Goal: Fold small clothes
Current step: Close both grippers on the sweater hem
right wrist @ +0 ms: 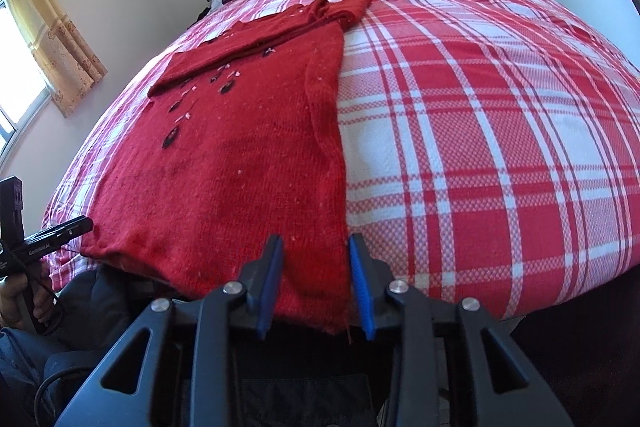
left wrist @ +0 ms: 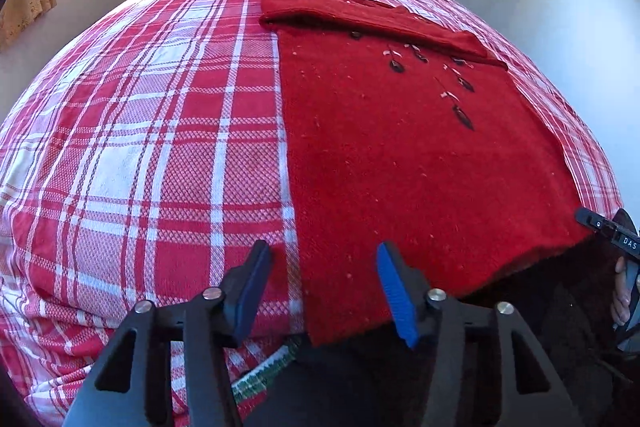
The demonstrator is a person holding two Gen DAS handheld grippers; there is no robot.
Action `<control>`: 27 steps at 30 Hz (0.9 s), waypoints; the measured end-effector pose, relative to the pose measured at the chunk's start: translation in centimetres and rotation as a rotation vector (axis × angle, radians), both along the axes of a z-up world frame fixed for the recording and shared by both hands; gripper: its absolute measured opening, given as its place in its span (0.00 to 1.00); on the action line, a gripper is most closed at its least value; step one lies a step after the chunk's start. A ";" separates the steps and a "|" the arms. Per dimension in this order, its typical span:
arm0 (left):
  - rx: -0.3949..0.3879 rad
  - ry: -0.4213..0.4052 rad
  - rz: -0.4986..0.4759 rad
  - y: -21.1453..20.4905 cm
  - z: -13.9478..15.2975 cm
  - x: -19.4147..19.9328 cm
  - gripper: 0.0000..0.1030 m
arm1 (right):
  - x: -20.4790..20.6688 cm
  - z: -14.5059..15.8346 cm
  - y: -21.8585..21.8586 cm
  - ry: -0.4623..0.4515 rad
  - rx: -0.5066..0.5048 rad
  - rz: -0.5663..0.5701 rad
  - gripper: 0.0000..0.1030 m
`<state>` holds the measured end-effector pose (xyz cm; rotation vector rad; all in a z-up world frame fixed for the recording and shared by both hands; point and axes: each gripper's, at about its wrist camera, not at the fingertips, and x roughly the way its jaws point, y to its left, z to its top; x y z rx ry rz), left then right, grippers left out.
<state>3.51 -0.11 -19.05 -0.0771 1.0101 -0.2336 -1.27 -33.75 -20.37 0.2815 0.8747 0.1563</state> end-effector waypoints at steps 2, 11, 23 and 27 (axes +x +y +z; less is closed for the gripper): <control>-0.002 0.006 -0.007 -0.2 0.0 -0.2 0.53 | -0.2 0.0 0.1 0.002 -0.001 0.005 0.35; 0.051 0.002 -0.021 -0.8 -0.4 -0.4 0.50 | -0.4 -0.6 -0.5 0.009 0.058 0.007 0.27; 0.045 0.009 -0.015 -0.5 -0.3 -0.6 0.31 | -0.7 -0.7 -0.4 0.020 0.081 0.037 0.18; -0.011 0.009 -0.044 -0.3 -0.1 -0.7 0.07 | -0.8 -0.5 0.2 0.007 0.067 0.065 0.12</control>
